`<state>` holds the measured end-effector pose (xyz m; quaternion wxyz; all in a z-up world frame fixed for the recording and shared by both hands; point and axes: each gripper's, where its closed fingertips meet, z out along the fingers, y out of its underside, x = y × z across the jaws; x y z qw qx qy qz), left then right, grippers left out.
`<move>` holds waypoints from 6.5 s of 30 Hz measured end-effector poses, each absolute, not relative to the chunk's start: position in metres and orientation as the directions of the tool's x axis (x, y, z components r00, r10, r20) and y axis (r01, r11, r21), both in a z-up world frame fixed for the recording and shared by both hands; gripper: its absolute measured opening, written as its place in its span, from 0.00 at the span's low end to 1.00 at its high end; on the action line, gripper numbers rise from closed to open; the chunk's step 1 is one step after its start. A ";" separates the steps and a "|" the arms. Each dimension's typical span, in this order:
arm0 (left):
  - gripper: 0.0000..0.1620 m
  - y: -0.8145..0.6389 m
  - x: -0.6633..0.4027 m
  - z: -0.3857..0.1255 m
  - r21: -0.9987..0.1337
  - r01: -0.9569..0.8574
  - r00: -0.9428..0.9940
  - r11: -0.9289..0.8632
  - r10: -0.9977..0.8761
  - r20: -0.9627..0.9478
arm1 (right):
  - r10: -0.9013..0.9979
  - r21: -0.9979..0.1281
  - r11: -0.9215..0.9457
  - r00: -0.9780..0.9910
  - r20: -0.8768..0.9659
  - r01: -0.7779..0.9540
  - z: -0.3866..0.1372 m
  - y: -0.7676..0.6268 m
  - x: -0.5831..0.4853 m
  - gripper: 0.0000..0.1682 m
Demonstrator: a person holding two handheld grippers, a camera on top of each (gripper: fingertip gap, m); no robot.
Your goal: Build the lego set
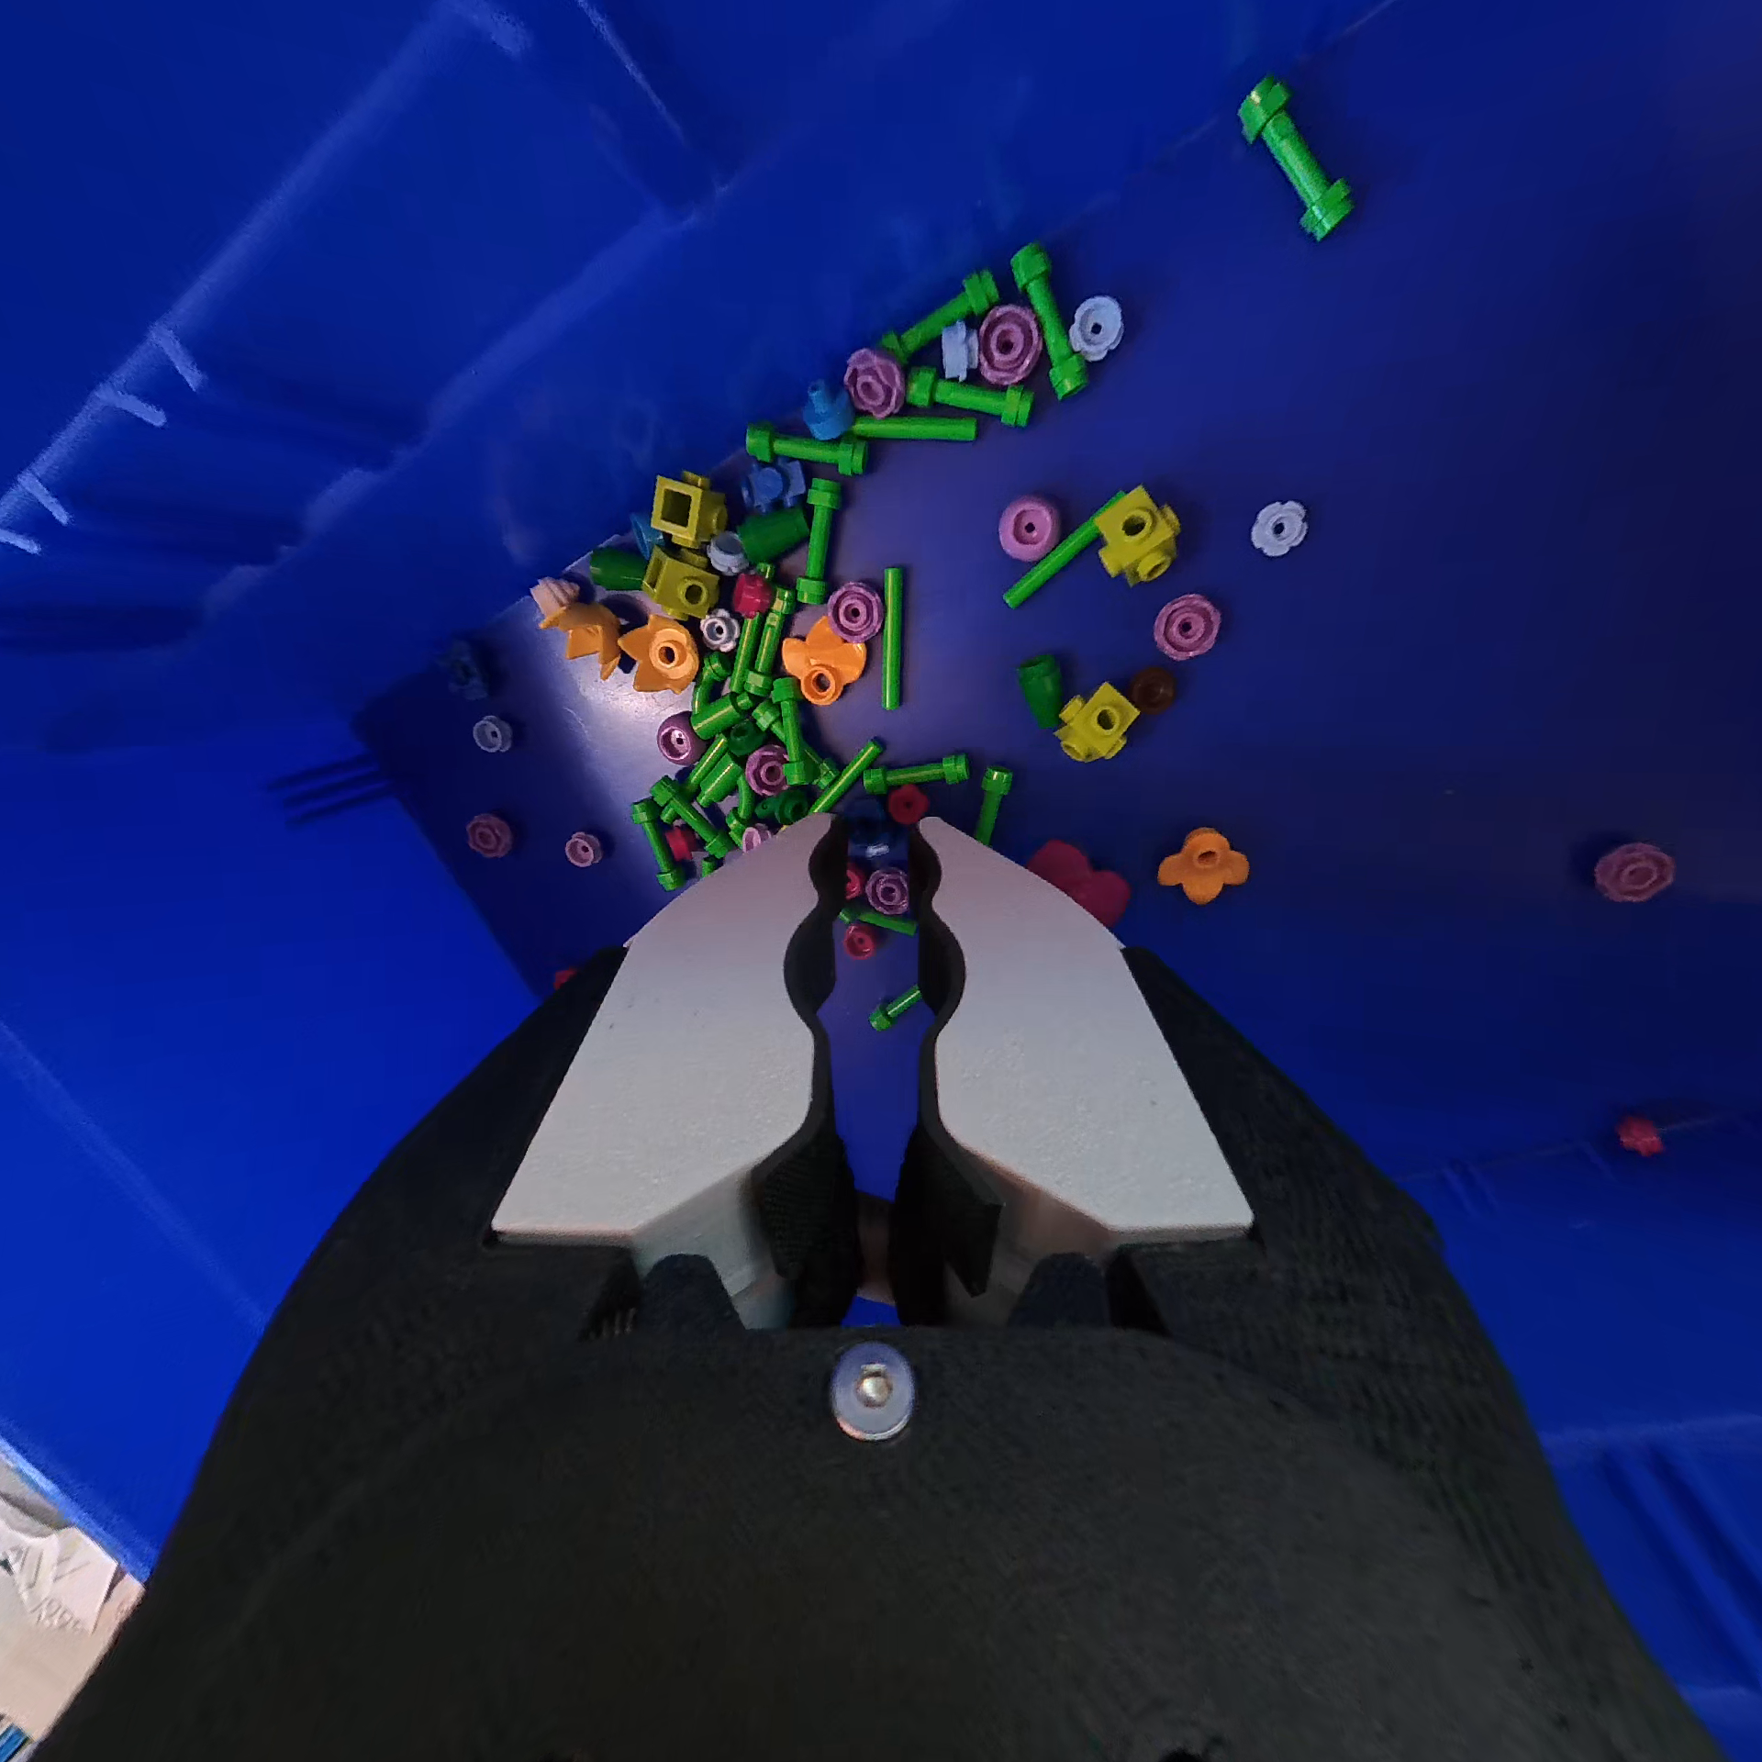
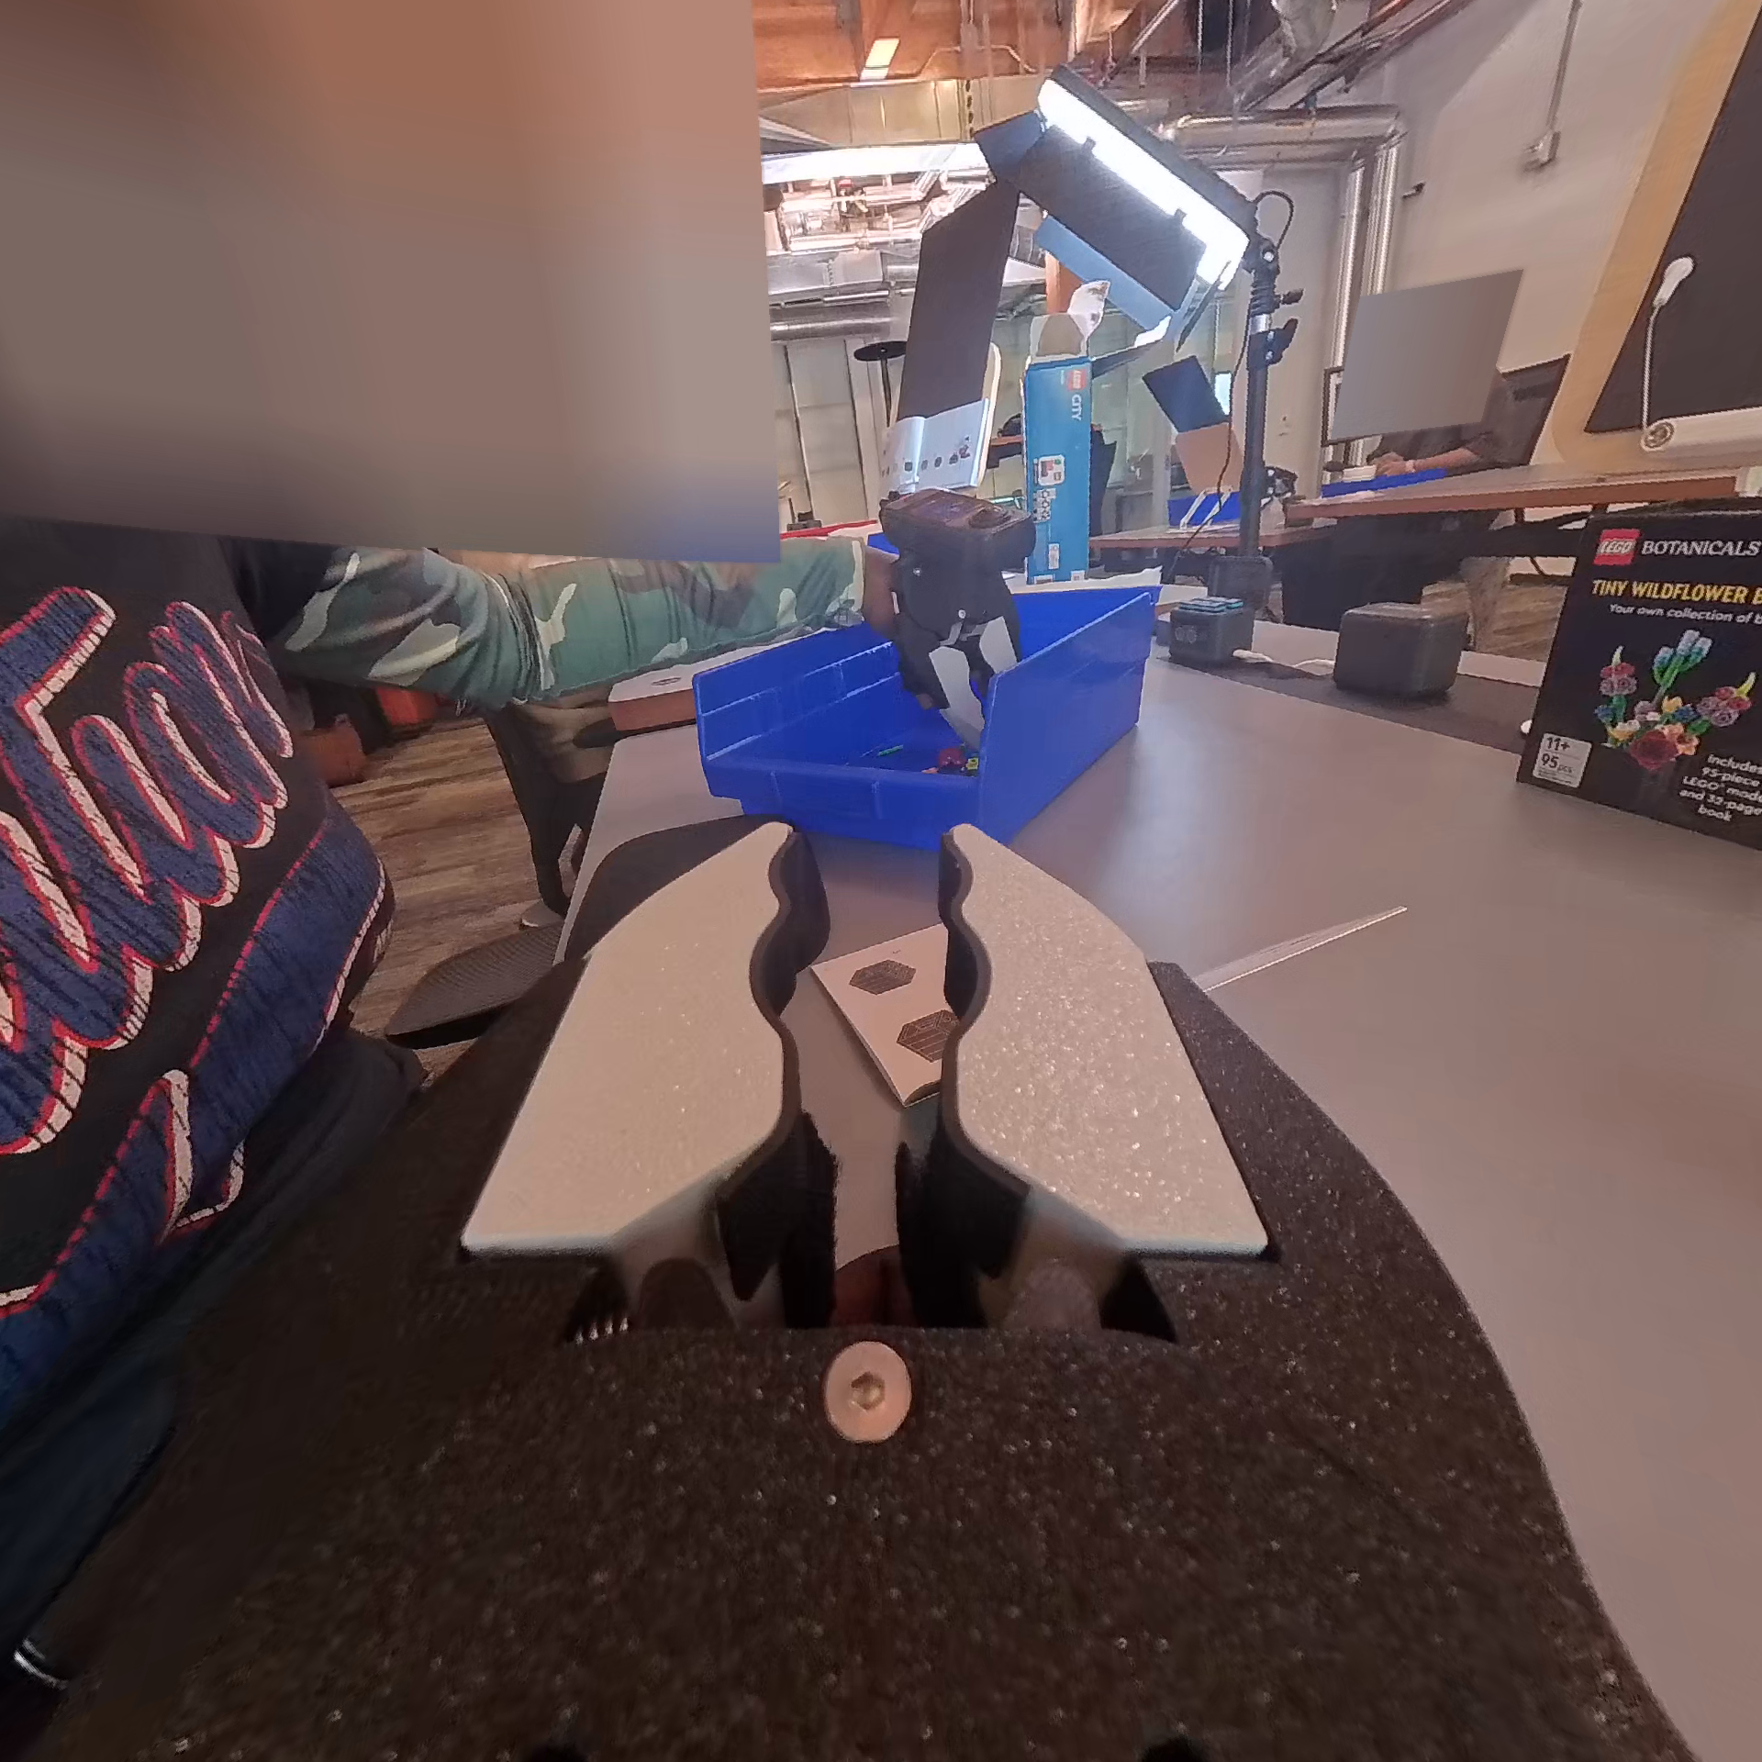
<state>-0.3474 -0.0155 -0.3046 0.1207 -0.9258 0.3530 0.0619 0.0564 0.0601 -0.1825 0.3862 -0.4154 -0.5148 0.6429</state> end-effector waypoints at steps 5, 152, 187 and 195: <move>0.08 -0.014 -0.347 -0.305 -0.173 -0.684 0.729 -0.709 -0.661 -0.176 | 0.924 -0.984 -0.170 -0.355 -0.139 -0.057 -0.184 0.060 0.055 0.16; 0.06 0.005 0.033 -0.294 -0.747 -0.595 0.426 -0.296 -0.905 0.019 | 0.904 -0.501 0.411 -0.412 0.115 0.761 -0.305 0.007 0.038 0.07; 0.12 0.029 0.001 -0.278 -0.807 -0.423 0.624 -0.413 -0.778 0.071 | 0.885 -0.423 0.432 -0.464 0.030 0.797 -0.309 -0.002 0.033 0.06; 0.17 0.007 0.025 -0.244 -0.850 -0.505 0.370 0.148 -0.853 -0.368 | 0.780 -0.638 -0.133 -0.317 -0.539 0.758 -0.245 0.003 0.048 0.06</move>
